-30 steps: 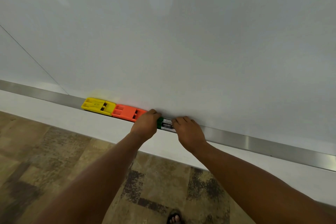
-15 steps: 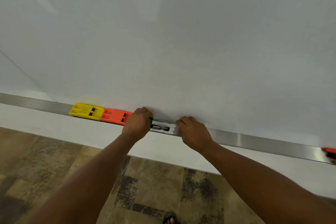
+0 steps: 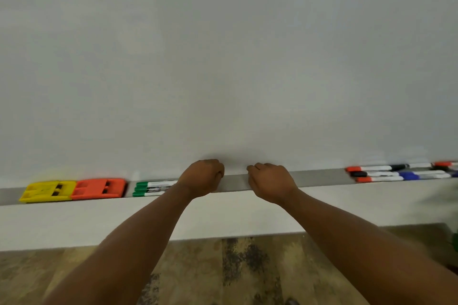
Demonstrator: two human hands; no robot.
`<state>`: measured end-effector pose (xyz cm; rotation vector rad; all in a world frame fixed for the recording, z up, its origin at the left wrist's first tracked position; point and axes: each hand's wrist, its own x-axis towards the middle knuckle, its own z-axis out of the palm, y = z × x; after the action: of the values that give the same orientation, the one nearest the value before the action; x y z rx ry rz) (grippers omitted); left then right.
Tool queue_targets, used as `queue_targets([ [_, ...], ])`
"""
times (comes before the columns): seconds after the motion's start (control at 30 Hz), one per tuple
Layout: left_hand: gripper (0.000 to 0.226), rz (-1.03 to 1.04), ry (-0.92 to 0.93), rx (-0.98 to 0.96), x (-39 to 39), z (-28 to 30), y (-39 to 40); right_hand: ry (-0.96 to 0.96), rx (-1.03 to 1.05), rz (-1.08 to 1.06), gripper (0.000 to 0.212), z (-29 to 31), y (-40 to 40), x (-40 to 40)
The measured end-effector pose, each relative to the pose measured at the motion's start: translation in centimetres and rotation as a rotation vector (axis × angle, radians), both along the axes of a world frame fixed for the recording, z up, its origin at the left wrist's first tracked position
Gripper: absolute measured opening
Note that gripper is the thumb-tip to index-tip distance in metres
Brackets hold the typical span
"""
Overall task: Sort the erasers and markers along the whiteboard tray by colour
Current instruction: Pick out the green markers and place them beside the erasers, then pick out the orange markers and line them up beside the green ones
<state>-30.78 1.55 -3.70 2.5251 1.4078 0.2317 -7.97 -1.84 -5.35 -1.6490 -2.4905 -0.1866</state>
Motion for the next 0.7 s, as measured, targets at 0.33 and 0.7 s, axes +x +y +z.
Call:
queue_targets([
  [0.33, 0.027, -0.207, 0.027, -0.004, 15.6, 1.5, -0.7, 0.002, 0.033, -0.223, 0.017, 1.8, -3.1, 13.2],
  [0.7, 0.039, -0.3, 0.118, -0.032, 30.1, 0.0, -1.4, -0.02, -0.09, -0.379, 0.022, 1.0, -5.6, 26.4],
])
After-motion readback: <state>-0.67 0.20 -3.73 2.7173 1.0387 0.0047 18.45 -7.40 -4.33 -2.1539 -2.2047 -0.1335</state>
